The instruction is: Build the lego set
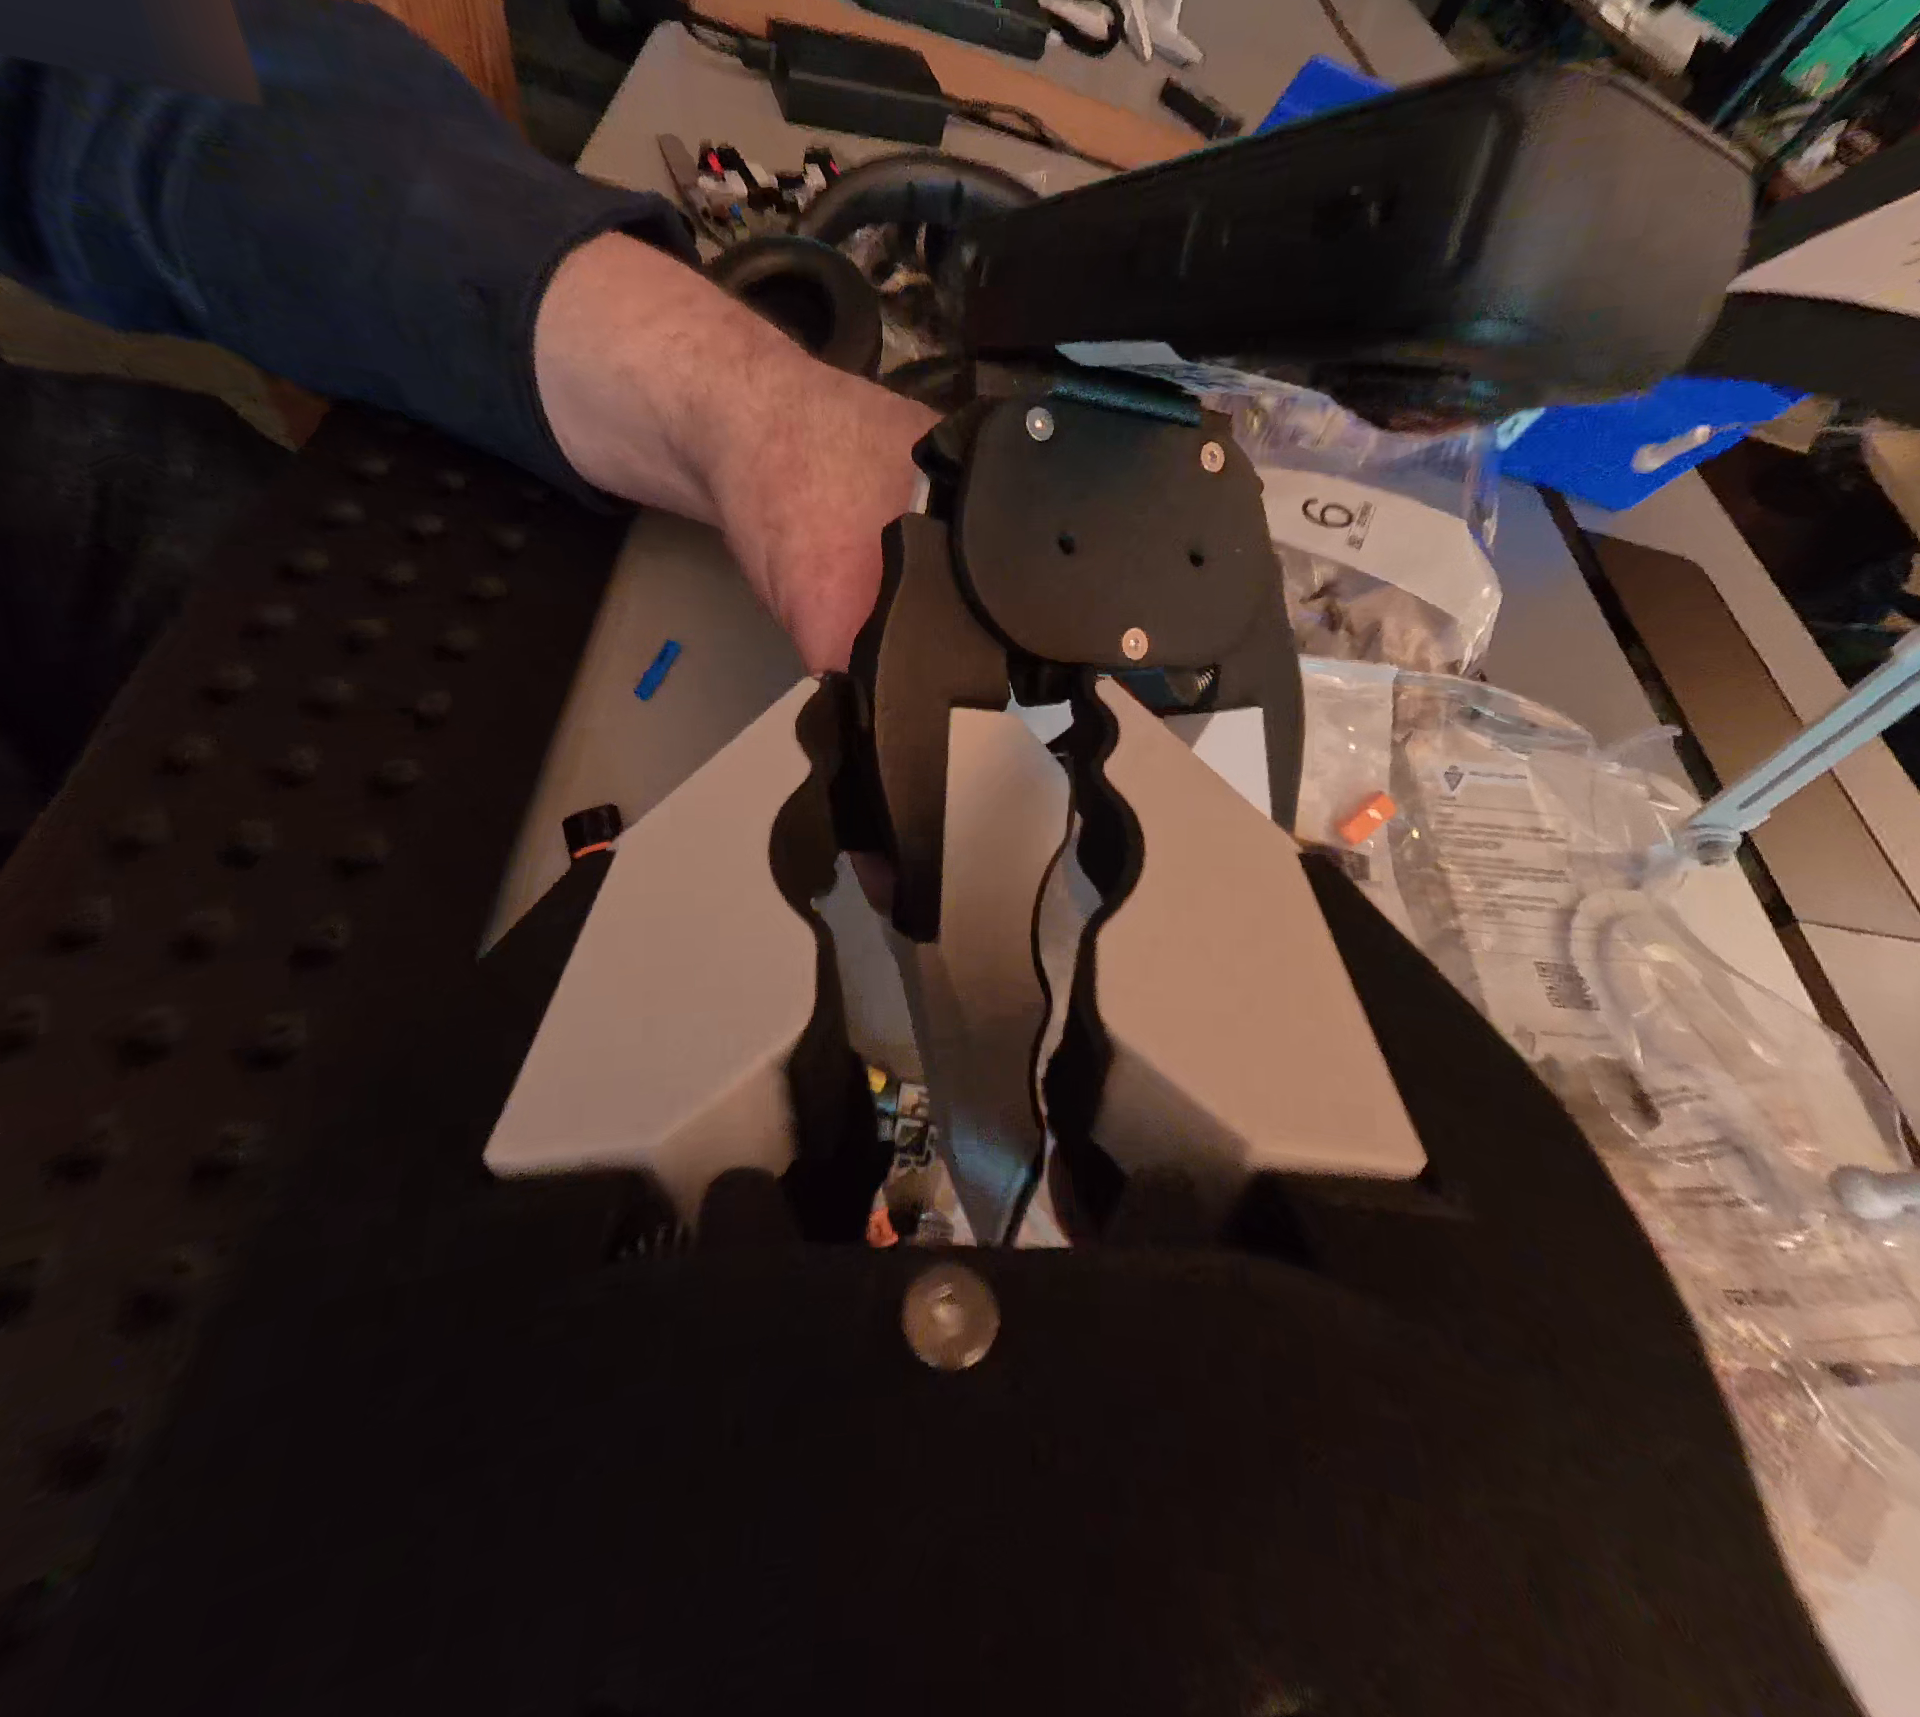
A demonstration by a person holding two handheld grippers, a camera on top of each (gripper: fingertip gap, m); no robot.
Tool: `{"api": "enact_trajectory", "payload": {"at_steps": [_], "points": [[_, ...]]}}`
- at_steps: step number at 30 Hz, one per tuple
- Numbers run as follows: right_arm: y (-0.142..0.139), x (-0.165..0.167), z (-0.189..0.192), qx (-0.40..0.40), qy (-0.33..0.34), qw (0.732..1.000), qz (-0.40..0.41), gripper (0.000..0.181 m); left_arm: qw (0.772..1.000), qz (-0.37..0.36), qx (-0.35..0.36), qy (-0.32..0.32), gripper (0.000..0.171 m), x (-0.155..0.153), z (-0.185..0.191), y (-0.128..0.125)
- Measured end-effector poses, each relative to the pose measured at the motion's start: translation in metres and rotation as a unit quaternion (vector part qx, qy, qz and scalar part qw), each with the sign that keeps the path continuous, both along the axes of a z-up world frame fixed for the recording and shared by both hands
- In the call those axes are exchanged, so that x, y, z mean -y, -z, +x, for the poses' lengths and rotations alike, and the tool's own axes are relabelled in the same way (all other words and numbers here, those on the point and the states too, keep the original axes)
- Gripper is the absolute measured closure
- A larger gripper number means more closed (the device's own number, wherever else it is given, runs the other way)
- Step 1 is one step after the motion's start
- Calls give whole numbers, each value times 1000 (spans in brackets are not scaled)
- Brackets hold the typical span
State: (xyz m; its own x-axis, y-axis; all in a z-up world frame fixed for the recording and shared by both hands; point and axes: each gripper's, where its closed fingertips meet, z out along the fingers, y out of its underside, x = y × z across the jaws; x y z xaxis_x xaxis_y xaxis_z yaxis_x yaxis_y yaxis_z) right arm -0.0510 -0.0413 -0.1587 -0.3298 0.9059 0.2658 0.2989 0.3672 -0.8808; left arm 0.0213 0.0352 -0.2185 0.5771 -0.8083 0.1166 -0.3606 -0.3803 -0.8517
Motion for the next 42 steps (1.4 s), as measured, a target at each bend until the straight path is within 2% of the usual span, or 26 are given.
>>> {"api": "enact_trajectory", "payload": {"at_steps": [1,4,7,11,14,22,26,29,35,42], "points": [[-4,1,1,-9,-6,1000,-15,139,1000,10,0,-2,126,-1,0,-5],[-11,2,2,-21,-11,999,-38,136,999,28,-14,-17,120,-5,-4,-7],[-23,-3,1,-50,10,998,-28,141,998,25,-15,-50,122,-14,-14,-6],[-19,-7,-12,-49,61,996,31,134,996,11,-37,-84,117,-21,-22,3],[-14,-7,-21,-41,82,994,60,139,994,-4,-47,-99,109,-24,-24,10],[-7,-11,-25,-26,123,980,155,151,989,-20,-71,-132,106,-29,-37,22],[-10,-11,-27,-27,146,965,214,156,987,-21,-66,-146,103,-31,-41,19],[-7,-12,-28,-9,159,952,261,156,984,-22,-79,-156,107,-32,-46,23],[-10,-18,-34,-27,185,954,236,156,982,-53,-74,-167,99,-33,-49,27],[-9,-21,-38,-22,213,941,264,157,978,-67,-74,-182,95,-36,-55,31]]}}
